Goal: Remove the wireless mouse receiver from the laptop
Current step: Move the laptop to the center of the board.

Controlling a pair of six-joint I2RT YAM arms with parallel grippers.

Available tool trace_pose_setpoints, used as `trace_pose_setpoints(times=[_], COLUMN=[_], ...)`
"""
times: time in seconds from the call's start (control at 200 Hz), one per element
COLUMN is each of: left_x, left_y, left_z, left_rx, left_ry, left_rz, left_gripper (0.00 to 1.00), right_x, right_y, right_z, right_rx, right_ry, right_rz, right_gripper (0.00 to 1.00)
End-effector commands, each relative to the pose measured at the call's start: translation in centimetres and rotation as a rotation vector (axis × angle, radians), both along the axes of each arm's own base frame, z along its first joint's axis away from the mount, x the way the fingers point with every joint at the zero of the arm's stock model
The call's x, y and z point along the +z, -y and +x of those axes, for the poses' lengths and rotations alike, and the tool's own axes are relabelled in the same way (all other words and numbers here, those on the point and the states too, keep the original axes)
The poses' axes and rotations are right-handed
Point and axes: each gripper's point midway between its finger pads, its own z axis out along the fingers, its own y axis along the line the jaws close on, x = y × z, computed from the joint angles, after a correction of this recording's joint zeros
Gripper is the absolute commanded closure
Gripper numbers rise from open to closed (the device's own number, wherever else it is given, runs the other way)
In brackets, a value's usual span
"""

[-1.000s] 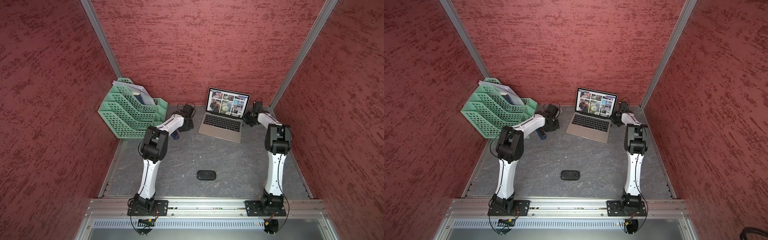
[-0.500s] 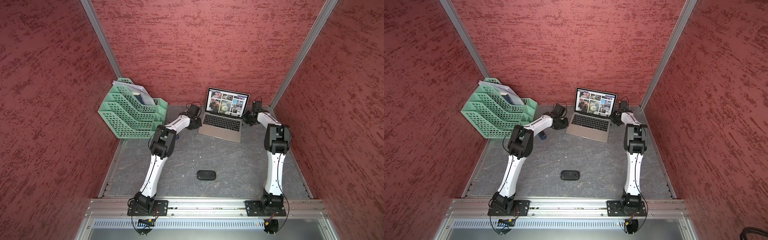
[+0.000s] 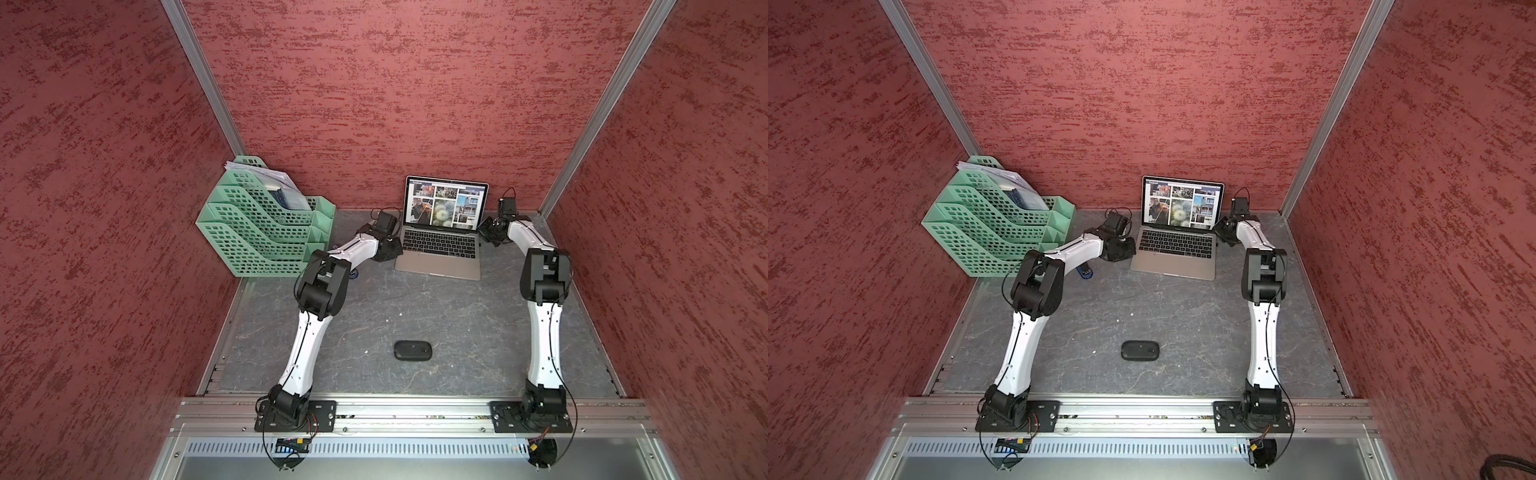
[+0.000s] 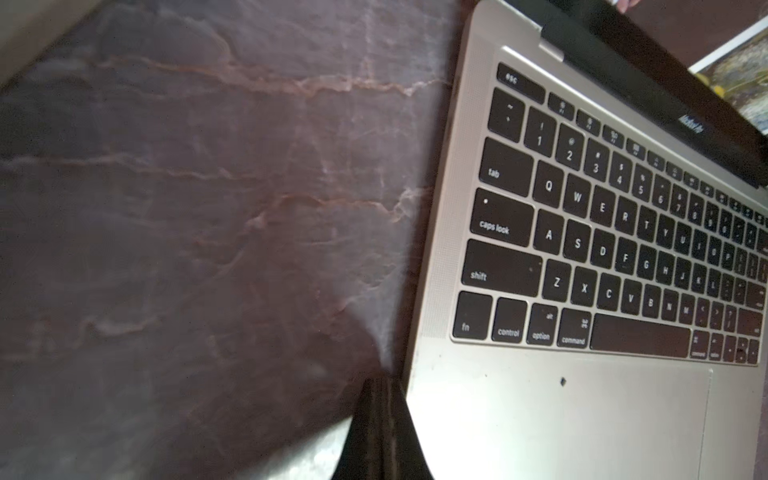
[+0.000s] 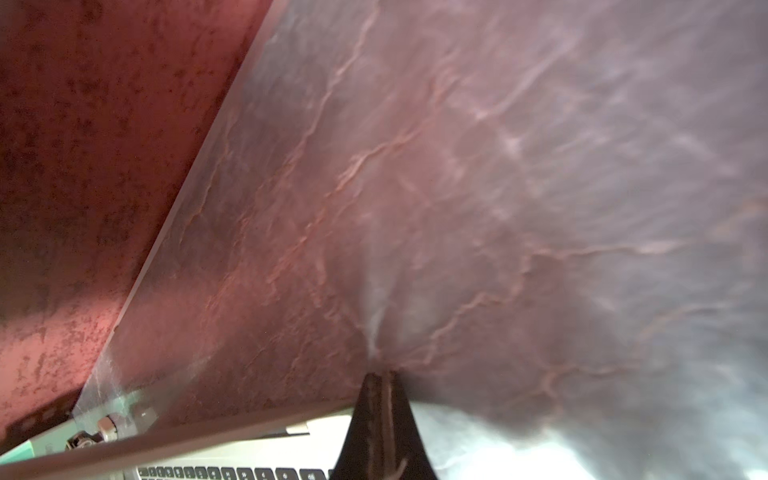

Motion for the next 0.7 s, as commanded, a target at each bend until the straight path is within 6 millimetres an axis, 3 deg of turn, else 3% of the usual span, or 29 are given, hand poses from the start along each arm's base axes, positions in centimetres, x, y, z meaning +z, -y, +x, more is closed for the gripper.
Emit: trace_pose_setpoints(times=[0.0,0.486,0.696], left_x=[-3.4,-2.5,-2.4], left_y=[0.2,-1.7,-2.4], left_z=[-4.5,-6.9,-7.7], left_rx=[-0.042,-0.031,-0.026], left_ry=[-0.142,-0.145,-0.144], left_rz=[0.036,0.077,0.090], left_gripper=[1.00,1.00,1.00], right_x=[-4.1,-3.6,-2.7], right_y=[-7.0,-13.7,-14.6], right_z=[-3.5,-7.3,-10.0], right_rx=[0.155,0.293,0.307], right_ry=[-0.158,-0.194,-0.192], right_rz=[0.068,0.020,0.001], right_gripper=[1.00,1.00,1.00])
